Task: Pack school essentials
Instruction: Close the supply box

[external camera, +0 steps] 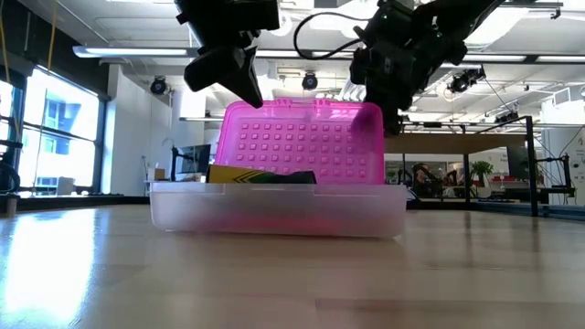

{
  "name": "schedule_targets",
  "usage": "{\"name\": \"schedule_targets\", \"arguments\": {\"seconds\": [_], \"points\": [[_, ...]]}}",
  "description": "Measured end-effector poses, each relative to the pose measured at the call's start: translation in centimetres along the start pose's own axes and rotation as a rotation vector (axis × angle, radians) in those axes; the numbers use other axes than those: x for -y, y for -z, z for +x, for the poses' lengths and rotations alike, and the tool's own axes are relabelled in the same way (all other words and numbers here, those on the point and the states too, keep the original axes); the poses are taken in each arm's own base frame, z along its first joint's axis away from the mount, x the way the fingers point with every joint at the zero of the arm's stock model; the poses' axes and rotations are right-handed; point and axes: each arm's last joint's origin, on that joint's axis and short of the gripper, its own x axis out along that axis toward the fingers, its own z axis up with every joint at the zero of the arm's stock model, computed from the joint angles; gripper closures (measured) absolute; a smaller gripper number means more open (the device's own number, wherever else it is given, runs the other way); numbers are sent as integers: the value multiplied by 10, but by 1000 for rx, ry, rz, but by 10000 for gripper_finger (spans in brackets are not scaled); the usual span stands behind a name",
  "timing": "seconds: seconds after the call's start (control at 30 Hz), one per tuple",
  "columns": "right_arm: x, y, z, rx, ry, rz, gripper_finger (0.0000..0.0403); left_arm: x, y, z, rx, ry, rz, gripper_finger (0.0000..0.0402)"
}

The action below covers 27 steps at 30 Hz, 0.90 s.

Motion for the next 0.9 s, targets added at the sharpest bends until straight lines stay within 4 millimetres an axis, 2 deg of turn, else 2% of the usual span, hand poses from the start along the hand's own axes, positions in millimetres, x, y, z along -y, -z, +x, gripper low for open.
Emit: {"name": "schedule_targets", "arguments": {"seconds": [0.43,0.63,0.77,0.9], "points": [[-16,0,3,-1,-124,-39,323,-1,-3,0,29,-6,-30,386],[-16,0,4,9,-57,-20,323,-1,-3,0,28,-5,-28,391],[-12,-3,-5,53,38,-14,323,-1,-3,0,24,-5,-25,399],[-13,-7,-27,126,89,-14,323,-1,-3,0,21,-4,-26,400]]}}
